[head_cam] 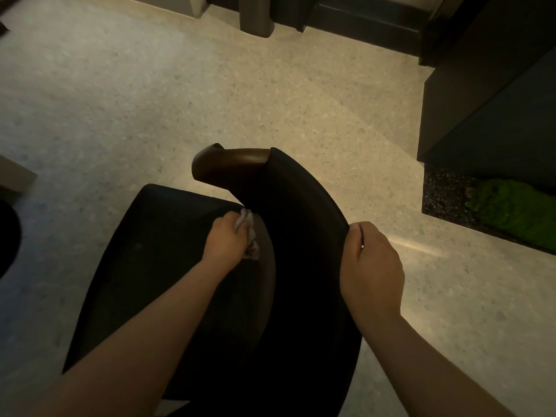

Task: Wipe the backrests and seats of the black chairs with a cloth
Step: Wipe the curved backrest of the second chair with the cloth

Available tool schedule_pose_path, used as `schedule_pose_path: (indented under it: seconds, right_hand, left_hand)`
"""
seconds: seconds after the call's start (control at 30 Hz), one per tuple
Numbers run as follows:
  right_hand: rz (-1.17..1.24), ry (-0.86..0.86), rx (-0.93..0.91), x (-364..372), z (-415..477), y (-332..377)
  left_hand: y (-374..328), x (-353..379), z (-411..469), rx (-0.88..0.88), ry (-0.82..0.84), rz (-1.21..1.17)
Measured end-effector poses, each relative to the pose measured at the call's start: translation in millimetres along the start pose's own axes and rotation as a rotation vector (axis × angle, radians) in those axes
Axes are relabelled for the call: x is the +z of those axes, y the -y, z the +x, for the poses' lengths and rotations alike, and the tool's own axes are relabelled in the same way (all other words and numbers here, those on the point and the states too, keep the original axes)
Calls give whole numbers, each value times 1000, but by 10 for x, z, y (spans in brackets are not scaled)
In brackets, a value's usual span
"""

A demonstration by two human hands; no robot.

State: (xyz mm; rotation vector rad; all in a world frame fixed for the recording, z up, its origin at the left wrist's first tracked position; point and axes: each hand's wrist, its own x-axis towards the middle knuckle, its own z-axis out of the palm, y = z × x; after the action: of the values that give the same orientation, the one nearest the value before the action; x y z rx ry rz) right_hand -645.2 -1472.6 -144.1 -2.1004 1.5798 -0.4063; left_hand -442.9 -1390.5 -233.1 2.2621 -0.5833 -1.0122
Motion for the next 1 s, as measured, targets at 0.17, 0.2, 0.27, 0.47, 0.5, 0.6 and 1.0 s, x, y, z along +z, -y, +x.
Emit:
schedule_pose_path:
  seconds: [0.17, 0.2, 0.27, 0.47, 0.5, 0.6, 1.0]
  right_hand:
    - [25, 43, -122, -135, 252, 200]
    - [14, 68, -149, -111, 328, 255]
    - [-58, 131, -172, -13, 435, 332]
    - [-174, 176, -158, 128, 473, 312]
    - [-176, 173, -163, 122, 479, 314]
    - [-199, 175, -171, 129, 484, 334]
    - [-202, 157, -183, 126, 465, 343]
  left_hand:
    - [-376, -231, -188, 262, -127, -150]
    - [-457, -245, -224, 357, -197, -141]
    - [-635, -283, -246, 494, -348, -178]
    - [-1000, -279, 92, 570, -551, 42]
    - [-992, -235, 161, 563, -535, 141]
    - [-871, -141, 292, 608, -603, 328]
    - [-445, -351, 610, 158, -720, 256]
